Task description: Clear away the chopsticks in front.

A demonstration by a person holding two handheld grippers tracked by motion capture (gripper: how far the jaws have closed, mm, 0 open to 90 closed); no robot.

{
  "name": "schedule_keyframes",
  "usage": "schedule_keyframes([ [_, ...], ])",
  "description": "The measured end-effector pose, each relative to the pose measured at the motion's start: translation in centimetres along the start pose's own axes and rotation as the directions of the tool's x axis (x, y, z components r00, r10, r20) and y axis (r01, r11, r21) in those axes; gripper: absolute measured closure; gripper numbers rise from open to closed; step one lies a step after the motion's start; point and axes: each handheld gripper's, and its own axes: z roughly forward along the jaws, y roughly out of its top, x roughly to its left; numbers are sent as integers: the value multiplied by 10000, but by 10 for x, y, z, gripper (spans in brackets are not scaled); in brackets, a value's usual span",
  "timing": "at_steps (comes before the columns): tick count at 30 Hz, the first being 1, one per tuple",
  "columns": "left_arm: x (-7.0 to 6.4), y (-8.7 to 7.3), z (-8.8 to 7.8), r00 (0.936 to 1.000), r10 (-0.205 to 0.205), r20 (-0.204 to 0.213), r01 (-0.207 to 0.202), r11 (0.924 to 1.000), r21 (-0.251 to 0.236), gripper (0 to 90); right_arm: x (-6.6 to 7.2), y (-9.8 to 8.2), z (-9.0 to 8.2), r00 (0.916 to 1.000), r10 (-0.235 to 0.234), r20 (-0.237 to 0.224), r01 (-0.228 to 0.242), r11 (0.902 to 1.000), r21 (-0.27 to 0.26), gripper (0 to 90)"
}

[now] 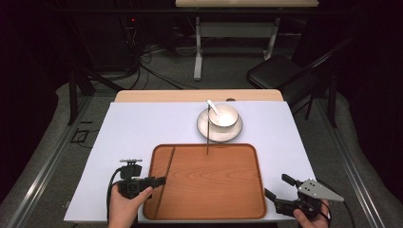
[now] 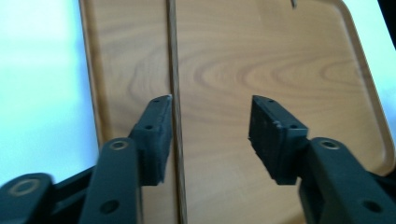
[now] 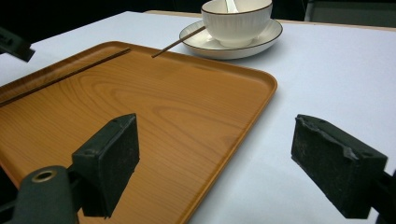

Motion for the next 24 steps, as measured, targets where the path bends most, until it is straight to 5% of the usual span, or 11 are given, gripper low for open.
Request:
schedule_keyframes([
  [24,-5,77,11,9995,-316,-43,315,9993,-182,448,-1,0,0,10000,91,-16,-91,9999,56,150],
])
